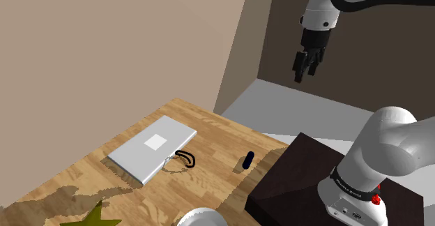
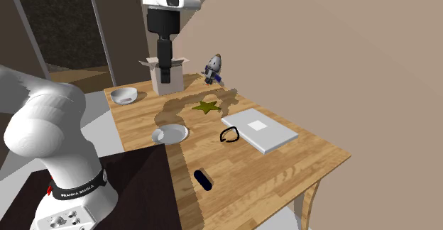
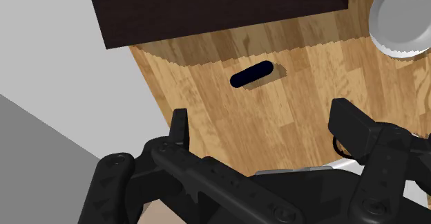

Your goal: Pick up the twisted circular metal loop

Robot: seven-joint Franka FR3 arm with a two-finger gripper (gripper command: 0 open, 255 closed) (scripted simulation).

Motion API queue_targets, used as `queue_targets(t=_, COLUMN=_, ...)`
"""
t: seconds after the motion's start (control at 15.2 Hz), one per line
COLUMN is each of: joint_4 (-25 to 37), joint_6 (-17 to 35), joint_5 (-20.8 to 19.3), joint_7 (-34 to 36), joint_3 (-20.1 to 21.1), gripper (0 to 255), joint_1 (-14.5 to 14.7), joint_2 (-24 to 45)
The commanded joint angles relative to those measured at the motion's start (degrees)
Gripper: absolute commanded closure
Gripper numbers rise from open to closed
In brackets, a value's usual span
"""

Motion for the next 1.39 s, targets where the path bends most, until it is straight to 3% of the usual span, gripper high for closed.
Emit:
queue_targets(t=0.0, joint_4=0.0, joint_6=0.0, joint_5=0.0, joint_7=0.0, joint_3=0.0, gripper=0, joint_1=0.0, joint_2=0.0)
queue_targets(t=0.66, joint_4=-4.6, joint_6=19.2, joint_5=3.6, joint_7=1.6, joint_3=3.7, gripper=0, joint_1=4.1, joint_2=14.2)
queue_targets(t=1.32, joint_4=-1.4, joint_6=36.3, joint_5=5.9, joint_7=2.7, joint_3=7.5, gripper=0, joint_1=7.6, joint_2=33.9)
